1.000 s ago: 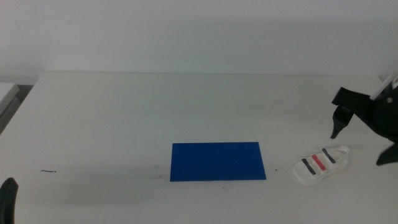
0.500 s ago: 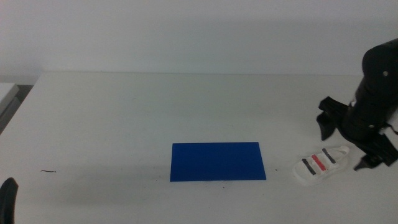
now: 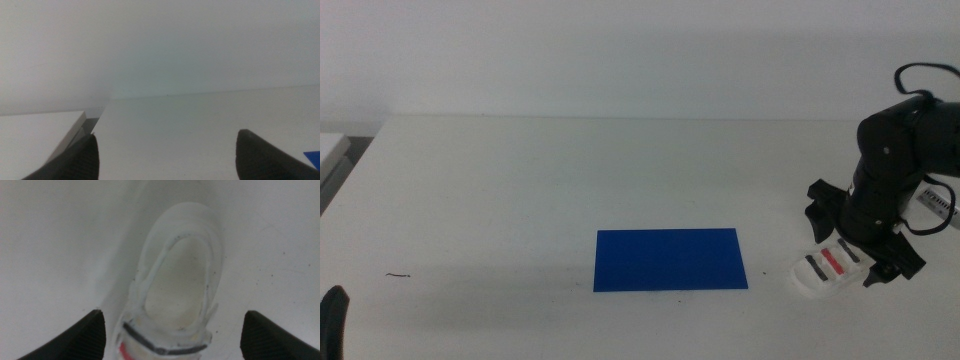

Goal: Use one arm to grab the shoe from the table and place it on the mat.

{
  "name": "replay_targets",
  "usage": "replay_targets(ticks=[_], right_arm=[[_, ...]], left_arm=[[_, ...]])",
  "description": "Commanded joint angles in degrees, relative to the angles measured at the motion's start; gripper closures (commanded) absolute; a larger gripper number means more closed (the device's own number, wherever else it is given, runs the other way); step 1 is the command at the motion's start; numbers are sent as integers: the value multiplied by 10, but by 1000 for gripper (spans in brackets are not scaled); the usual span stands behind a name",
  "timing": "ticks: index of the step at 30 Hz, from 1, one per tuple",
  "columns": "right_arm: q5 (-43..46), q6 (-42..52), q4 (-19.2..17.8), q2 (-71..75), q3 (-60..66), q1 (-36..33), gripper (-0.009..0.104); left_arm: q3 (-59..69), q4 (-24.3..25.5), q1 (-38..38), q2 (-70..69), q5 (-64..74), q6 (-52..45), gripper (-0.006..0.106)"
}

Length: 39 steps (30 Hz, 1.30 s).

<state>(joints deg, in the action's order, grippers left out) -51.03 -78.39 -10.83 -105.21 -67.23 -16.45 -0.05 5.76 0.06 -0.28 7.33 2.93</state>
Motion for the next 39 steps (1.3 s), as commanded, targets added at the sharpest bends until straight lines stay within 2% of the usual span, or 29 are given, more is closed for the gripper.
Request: replay_targets(ticks=[1, 4, 9, 12, 19, 24, 28, 34, 39], right_arm=[[-2, -2, -10, -9, -4, -1, 8], [-2, -2, -10, -16, -4, -1, 20], [-8, -15, -10, -19, -4, -1, 71], [-30, -39, -7, -7, -4, -11, 87], [-74, -138, -14, 23, -50, -96, 87], [-144, -186, -21, -26, -156, -181, 87], [-177, -195, -15, -89, -264, -221, 87], [-189, -192, 20, -185, -390, -246, 87], [-189, -210, 57, -199, -397, -250, 87]], left_arm=[[1, -2, 0, 3, -7, 2, 7], [1, -2, 0, 3, -7, 2, 7], [1, -2, 0, 3, -7, 2, 7], [1, -2, 0, 3, -7, 2, 7], [1, -2, 0, 3, -7, 2, 7], [1, -2, 0, 3, -7, 2, 7], [1, -2, 0, 3, -7, 2, 7], [1, -2, 0, 3, -7, 2, 7], [1, -2, 0, 3, -7, 2, 7]])
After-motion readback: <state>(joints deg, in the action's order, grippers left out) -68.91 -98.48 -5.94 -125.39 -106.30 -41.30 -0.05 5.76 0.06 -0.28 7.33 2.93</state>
